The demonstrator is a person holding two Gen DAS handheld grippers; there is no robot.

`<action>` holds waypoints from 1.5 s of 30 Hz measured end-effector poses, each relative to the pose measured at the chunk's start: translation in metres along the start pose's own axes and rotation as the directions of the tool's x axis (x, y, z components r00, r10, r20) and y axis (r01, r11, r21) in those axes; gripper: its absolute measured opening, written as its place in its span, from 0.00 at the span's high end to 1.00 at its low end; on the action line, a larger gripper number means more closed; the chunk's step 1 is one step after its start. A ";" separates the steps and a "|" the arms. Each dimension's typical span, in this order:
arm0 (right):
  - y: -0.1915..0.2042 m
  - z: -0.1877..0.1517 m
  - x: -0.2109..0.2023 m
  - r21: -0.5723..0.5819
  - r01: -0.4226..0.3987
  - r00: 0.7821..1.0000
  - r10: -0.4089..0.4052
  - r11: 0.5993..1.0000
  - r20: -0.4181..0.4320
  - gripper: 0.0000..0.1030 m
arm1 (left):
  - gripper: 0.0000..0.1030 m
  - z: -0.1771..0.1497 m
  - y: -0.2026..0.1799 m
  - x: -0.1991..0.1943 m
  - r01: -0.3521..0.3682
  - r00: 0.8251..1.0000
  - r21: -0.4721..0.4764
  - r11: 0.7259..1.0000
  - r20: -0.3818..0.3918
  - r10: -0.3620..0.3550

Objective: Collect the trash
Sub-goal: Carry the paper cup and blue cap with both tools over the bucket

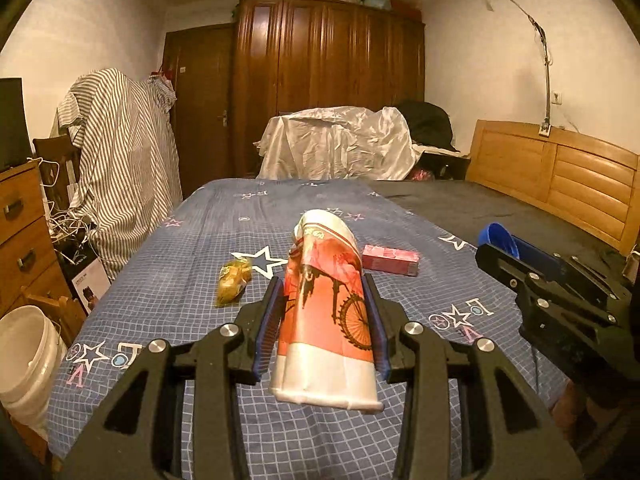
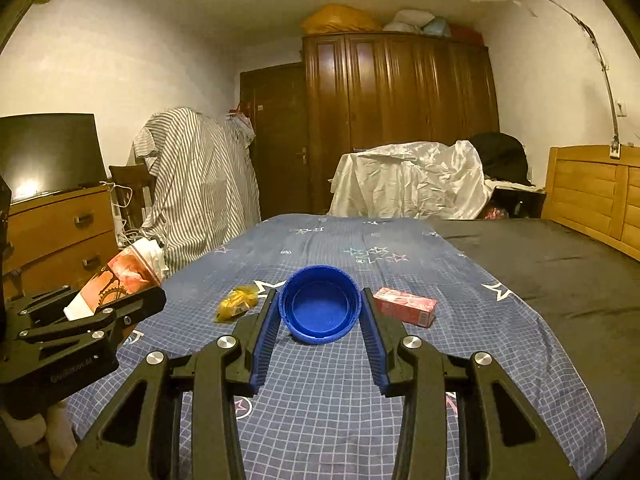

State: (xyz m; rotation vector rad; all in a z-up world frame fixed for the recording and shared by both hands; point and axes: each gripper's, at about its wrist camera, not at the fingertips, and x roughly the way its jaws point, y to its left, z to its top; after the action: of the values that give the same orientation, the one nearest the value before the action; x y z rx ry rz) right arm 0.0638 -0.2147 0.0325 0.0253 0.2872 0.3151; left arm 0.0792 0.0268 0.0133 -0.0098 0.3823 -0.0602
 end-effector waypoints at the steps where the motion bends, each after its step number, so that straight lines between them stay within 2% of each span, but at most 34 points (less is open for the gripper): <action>1: 0.000 0.000 0.000 0.001 -0.003 1.000 0.003 1.000 -0.001 0.60 | 0.63 0.000 0.000 -0.002 0.000 1.000 0.000 1.000 0.002 0.000; 9: 0.002 0.008 0.005 -0.006 -0.025 0.999 0.025 1.000 -0.024 0.60 | 0.63 0.003 0.007 -0.009 -0.016 1.000 -0.010 1.000 0.006 0.017; 14: 0.017 0.018 0.023 -0.031 -0.079 0.996 0.077 0.996 -0.045 0.60 | 0.63 0.008 0.030 -0.014 -0.054 0.998 -0.029 0.998 0.010 0.054; 21: 0.070 0.040 0.052 -0.066 -0.184 0.981 0.179 0.981 -0.068 0.60 | 0.63 0.019 0.084 -0.024 -0.158 0.987 -0.072 0.985 0.000 0.159; 25: 0.111 0.054 0.068 -0.079 -0.250 0.966 0.243 0.965 -0.088 0.60 | 0.63 0.024 0.116 -0.031 -0.215 0.977 -0.091 0.972 -0.009 0.215; 32: 0.196 0.068 0.095 -0.096 -0.384 0.917 0.367 0.918 -0.158 0.60 | 0.63 0.027 0.183 -0.049 -0.311 0.950 -0.137 0.940 -0.045 0.308; 38: 0.284 0.080 0.118 -0.122 -0.489 0.862 0.456 0.864 -0.223 0.60 | 0.63 0.022 0.238 -0.066 -0.391 0.920 -0.187 0.901 -0.090 0.381; 45: 0.397 0.088 0.148 -0.158 -0.606 0.776 0.536 0.779 -0.332 0.60 | 0.63 0.006 0.315 -0.089 -0.482 0.875 -0.247 0.841 -0.180 0.449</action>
State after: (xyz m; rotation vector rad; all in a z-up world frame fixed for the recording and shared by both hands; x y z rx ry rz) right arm 0.1036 0.2108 0.1034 -0.1940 0.5096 0.9809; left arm 0.0171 0.3463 0.0457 -0.1996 0.4988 0.4841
